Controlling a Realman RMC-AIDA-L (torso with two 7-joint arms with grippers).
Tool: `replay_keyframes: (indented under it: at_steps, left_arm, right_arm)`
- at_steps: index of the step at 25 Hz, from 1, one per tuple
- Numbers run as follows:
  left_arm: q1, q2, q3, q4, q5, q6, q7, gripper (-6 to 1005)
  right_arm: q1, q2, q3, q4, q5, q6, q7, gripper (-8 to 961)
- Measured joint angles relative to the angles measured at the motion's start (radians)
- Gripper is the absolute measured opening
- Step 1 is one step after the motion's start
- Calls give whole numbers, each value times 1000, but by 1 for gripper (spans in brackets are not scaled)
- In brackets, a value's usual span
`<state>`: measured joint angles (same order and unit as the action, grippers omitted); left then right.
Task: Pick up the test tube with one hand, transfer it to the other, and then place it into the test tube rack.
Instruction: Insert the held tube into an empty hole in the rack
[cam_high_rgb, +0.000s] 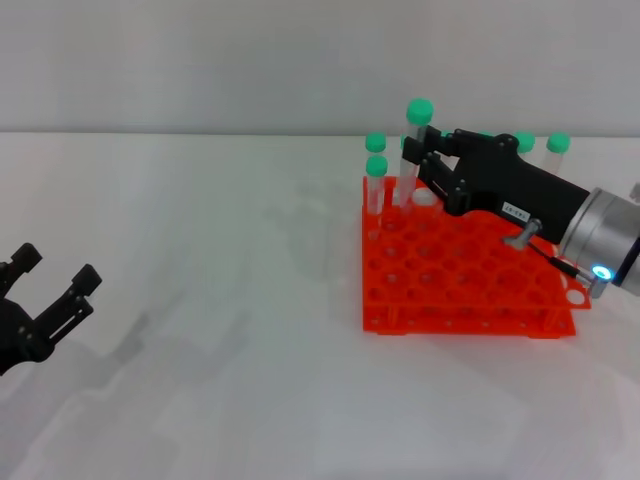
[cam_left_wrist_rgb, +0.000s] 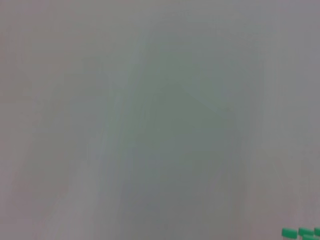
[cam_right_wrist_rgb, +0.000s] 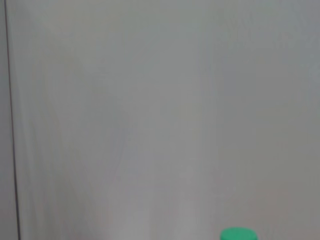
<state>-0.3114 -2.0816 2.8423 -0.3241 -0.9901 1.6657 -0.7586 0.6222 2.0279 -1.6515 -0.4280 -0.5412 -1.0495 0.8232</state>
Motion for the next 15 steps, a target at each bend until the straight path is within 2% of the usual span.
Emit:
replay_keyframes:
  at_steps: [10, 15]
  left_arm:
    - [5, 1, 0, 21, -2, 0, 2, 873]
    - [7, 0, 0, 20, -2, 3, 2, 872]
  right_arm:
    - [43, 0, -139, -8, 96, 97, 4, 225]
    - [58, 0, -159, -8, 134, 151, -1, 233]
